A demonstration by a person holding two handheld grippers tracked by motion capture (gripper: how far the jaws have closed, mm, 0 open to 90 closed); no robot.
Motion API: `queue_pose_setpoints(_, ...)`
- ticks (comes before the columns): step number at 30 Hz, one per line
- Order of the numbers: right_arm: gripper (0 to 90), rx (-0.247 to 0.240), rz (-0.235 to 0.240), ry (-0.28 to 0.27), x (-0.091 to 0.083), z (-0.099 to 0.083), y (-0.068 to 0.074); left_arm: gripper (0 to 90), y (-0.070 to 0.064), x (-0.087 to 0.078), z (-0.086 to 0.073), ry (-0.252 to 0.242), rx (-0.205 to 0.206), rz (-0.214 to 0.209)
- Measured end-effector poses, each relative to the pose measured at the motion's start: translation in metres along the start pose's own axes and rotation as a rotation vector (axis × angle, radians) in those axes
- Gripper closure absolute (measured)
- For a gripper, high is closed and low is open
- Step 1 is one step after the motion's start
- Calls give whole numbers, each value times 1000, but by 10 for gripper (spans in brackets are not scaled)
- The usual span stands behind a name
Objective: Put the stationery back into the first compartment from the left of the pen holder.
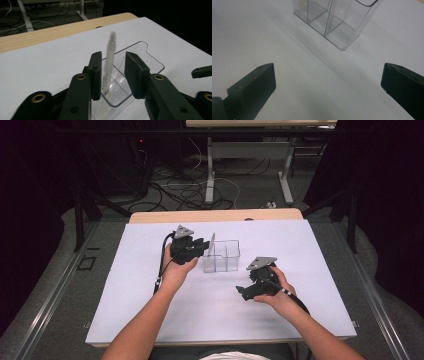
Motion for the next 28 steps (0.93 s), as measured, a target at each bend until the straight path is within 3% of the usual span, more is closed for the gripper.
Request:
queue_pose_setpoints(11, 0, 12, -7, -4, -1, 0, -3, 311, 19, -37, -2, -6, -46, 17)
queue_pose_setpoints(17, 0, 22, -16, -8, -2, 0, -6, 256, 32, -60, -14, -4, -88, 19)
queue_pose_setpoints(20, 0, 20, -16, -13, -3, 0, -8, 248, 34, -68, -23, 41, -151, -20)
queue_pose_setpoints(28, 0, 46, -29, -19, -3, 0, -12, 124, 47, -89, -46, 83, -84, 21)
Point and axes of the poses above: each handheld gripper's, and its own axes: x roughly forward along the jaws, z roughly out of its top, y roughly to its left, the point moved 7 cm from there along x, roughly forward along the jaws, and after that the axes turned 3 degrees about -y, right-handed, at the moved point
